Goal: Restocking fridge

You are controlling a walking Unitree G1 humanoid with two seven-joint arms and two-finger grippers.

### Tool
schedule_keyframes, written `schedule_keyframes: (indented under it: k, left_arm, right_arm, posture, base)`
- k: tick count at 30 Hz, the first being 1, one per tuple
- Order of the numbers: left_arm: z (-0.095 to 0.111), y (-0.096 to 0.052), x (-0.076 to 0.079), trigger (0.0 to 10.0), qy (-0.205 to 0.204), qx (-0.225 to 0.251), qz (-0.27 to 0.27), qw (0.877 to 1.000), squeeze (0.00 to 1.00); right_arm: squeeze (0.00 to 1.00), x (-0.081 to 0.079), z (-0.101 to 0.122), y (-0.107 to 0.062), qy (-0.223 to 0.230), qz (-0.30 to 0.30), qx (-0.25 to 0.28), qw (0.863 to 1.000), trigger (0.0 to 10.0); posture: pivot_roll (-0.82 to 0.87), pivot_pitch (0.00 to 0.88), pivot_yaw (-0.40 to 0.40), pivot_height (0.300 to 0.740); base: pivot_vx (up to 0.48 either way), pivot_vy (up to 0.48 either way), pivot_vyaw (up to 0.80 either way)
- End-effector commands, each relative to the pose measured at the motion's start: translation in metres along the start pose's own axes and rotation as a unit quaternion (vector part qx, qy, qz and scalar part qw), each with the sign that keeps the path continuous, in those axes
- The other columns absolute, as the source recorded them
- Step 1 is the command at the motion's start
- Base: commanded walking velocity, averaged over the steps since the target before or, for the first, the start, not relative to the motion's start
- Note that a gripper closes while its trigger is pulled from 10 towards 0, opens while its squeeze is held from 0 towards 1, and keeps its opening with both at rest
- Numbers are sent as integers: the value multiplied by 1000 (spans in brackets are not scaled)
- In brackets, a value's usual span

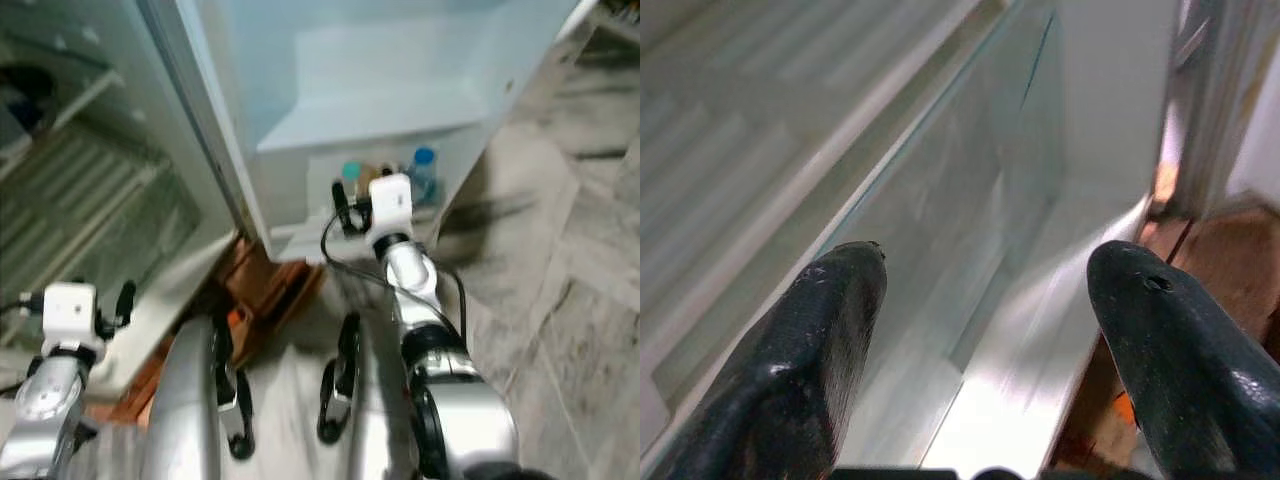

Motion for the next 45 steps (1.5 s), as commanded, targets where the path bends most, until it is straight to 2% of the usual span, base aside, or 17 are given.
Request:
schedule_keyframes:
  k: [1,2,4,9,12,13,16,25,28,32,38,45]
  left_arm:
    - [-2,-2,-1,10000,-26,-7,8,1000,0]
    - [-2,-1,0,10000,-33,-8,11,999,0]
    - [3,2,2,10000,-41,-3,13,999,0]
    - [17,-2,11,10000,-47,18,17,999,0]
    - [24,-7,14,10000,-50,27,21,998,0]
    - [25,-9,16,10000,-37,31,27,998,0]
    - [25,-12,16,10000,-28,31,32,999,0]
    - [29,-13,15,10000,-27,29,38,998,0]
    - [23,-12,19,10000,-35,18,39,998,0]
    - [27,-11,27,10000,-28,26,23,999,0]
    - [29,-8,24,10000,-30,26,30,999,0]
    - [30,-6,28,10000,-36,29,27,999,0]
  right_arm:
    - [86,2,-3,-12,-18,-19,6,1000,10000]
    - [0,2,-4,-17,-25,-22,8,999,10000]
    - [0,6,-7,-28,-13,-45,6,999,10000]
    - [0,11,15,-39,0,-55,49,997,10000]
    - [0,8,14,-50,13,-57,38,998,10000]
    - [0,7,8,-55,18,-60,27,998,10000]
    - [0,8,4,-59,23,-67,16,997,10000]
    - [0,7,13,-54,25,-70,12,997,10000]
    - [0,-2,11,-52,27,-56,7,998,10000]
    - [0,-4,12,-51,26,-51,5,998,10000]
    - [0,-4,10,-47,27,-50,-4,998,10000]
    - [0,1,1,-48,29,-59,-23,998,10000]
  posture:
    - [81,72,22,565]
    - [76,67,24,565]
    - [60,61,27,565]
    - [45,45,30,575]
    - [49,56,28,600]
    - [52,59,25,610]
    - [59,65,21,630]
    - [67,86,21,680]
    - [45,84,21,705]
    - [47,84,12,740]
    - [50,84,14,740]
    - [44,81,-1,740]
  base:
    - [0,0,0]
    - [0,0,0]
    - [0,0,0]
    - [0,0,0]
    - [0,0,0]
    - [0,0,0]
    - [0,0,0]
    - [0,0,0]
    - [0,0,0]
    - [0,0,0]
    - [0,0,0]
    - [0,-36,0]
Point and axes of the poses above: a point about 5 cm out from each wrist's last joint towards the gripper, its own y axis pointing out of the wrist towards the gripper, its own z axis along the axis of the wrist's last joint, x = y × z, the point moved 4 cm from there along y, pointing out of the wrist towards the gripper, and after that the axes turned 13 degrees about y, right-handed, at the moved point
